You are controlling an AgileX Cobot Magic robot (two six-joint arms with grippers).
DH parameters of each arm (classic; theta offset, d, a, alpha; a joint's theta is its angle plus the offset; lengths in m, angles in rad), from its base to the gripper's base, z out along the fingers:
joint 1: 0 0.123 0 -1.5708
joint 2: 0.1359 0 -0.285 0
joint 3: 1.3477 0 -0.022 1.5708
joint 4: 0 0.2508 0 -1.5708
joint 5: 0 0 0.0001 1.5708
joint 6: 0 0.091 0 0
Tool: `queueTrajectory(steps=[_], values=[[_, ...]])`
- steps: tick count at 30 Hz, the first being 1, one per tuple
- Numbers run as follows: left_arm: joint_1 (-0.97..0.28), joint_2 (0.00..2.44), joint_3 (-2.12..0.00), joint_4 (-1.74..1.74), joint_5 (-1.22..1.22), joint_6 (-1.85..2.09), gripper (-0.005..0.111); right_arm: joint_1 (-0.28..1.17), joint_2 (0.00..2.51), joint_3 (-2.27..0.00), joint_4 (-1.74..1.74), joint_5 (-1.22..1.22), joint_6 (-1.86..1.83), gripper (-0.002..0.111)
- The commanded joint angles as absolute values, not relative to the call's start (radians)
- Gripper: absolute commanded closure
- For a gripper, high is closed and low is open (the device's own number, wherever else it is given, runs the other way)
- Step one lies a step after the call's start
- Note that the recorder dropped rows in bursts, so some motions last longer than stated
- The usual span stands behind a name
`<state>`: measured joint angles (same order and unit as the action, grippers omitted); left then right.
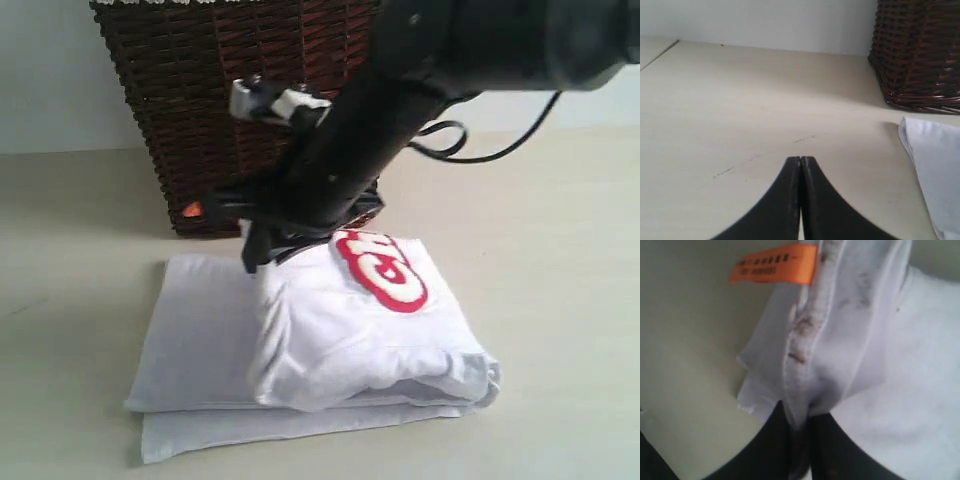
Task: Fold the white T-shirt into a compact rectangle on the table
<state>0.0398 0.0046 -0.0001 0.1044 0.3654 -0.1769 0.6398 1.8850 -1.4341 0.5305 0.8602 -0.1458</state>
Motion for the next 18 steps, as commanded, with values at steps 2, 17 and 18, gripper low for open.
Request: queueTrajectory(steps=[2,17,18], values=[[0.041,0.0,0.0,0.092,0.356,-0.184,0.106,0.774,2.086,-1.574,0.549,0.672,-0.08,0.108],[0.041,0.0,0.0,0.094,0.356,-0.184,0.106,0.85,2.226,-1.832,0.704,0.847,-0.361,0.058],[0.041,0.0,0.0,0.094,0.356,-0.184,0.106,0.847,2.213,-1.845,0.63,0.868,-0.312,0.058]])
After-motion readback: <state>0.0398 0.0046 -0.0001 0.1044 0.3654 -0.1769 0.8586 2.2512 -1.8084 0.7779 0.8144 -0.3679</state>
